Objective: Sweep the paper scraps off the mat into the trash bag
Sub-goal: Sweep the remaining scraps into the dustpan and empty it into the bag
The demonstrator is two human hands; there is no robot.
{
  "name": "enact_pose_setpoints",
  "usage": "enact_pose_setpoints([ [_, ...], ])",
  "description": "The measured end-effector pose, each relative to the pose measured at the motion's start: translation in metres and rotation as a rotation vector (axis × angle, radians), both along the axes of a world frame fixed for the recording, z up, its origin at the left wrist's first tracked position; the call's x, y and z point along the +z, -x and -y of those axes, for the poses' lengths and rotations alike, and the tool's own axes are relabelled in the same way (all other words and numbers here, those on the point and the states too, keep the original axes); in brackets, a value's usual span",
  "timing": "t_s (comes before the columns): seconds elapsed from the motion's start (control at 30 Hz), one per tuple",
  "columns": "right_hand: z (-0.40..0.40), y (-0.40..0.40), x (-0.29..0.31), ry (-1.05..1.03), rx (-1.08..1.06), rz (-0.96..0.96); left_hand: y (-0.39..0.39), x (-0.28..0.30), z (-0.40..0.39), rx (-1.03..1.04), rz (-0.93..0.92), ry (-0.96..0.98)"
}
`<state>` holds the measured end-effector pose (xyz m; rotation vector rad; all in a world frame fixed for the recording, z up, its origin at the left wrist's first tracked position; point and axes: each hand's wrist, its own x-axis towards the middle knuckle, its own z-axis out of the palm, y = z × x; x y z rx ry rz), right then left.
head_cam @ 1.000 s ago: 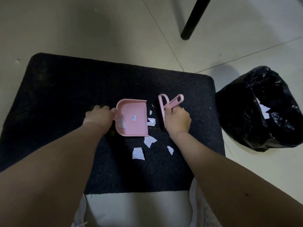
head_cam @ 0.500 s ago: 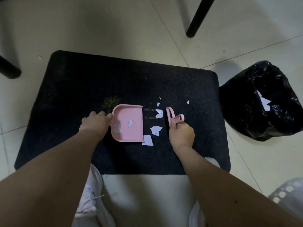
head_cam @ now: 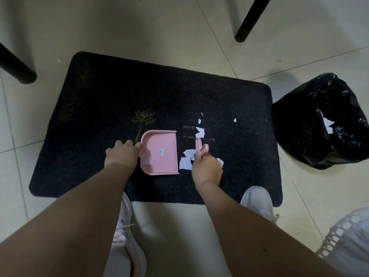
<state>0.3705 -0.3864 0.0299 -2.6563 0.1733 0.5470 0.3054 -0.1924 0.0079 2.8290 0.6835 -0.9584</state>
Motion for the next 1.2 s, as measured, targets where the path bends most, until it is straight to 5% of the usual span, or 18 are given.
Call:
enact_pose_setpoints([
  [0.33, -0.037, 0.017, 0.006, -0.212, 0.029, -0.072, 0.006, -0.008, -0.001, 0.034, 0.030, 0.044],
  [0.7, 0.003, -0.057, 0.012, -0.077, -0.199, 0.135, -0.018, -0.003, 0.002, 0.034, 0.102, 0.068],
  [1.0, 0.008, -0.112, 0.006, 0.019, -0.087, 0.172, -0.075, -0.010, 0.023, 0.052, 0.081, 0.047],
  [1.2, -0.013, -0.106, -0.004, -0.025, 0.038, 0.033, -0.079, -0.012, 0.023, 0.037, 0.048, 0.025],
])
